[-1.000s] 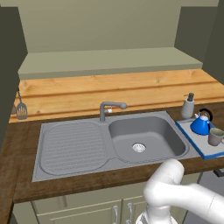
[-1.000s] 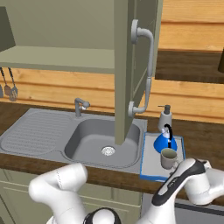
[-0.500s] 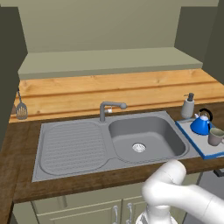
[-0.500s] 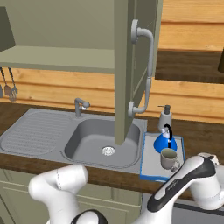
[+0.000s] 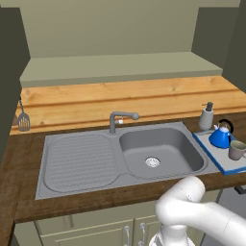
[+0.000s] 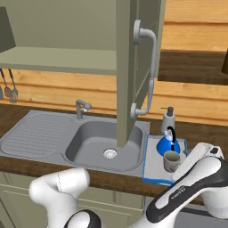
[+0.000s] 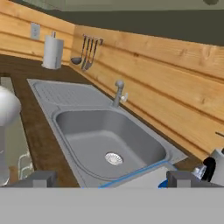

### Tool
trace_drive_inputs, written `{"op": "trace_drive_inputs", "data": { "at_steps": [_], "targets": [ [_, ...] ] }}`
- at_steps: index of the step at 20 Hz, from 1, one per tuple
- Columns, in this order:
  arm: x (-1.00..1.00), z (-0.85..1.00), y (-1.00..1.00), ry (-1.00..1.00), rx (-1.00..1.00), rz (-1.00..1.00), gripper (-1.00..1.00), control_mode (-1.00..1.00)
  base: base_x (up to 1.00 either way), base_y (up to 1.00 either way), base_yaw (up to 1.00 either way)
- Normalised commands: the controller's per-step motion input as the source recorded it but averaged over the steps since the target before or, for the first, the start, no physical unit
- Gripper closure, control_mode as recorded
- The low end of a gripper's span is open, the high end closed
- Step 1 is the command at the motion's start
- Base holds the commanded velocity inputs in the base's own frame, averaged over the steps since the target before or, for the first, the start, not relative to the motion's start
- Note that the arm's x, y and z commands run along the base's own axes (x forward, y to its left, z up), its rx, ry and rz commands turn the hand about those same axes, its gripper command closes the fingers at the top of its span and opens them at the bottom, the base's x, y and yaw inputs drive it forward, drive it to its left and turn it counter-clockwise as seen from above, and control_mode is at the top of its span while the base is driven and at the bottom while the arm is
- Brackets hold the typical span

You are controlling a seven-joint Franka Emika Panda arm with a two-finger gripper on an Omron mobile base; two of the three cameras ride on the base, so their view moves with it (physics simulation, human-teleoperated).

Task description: Pick the kettle from the counter and place it on the tray. Then pick the mug from the cabinet and place it on the tray. Then close the cabinet doors.

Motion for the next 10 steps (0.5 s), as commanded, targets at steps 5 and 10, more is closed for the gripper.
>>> {"op": "trace_drive_inputs", "data": {
  "at_steps": [5,10],
  "targets": [
    [-0.25,0.71,0.26,-0.20,0.00,0.14,-1.00,-1.00,0.00,0.00,0.00],
    [-0.12,0.72,0.29,-0.18,0.00,0.06,-1.00,-1.00,0.00,0.00,0.00]
  ]
}}
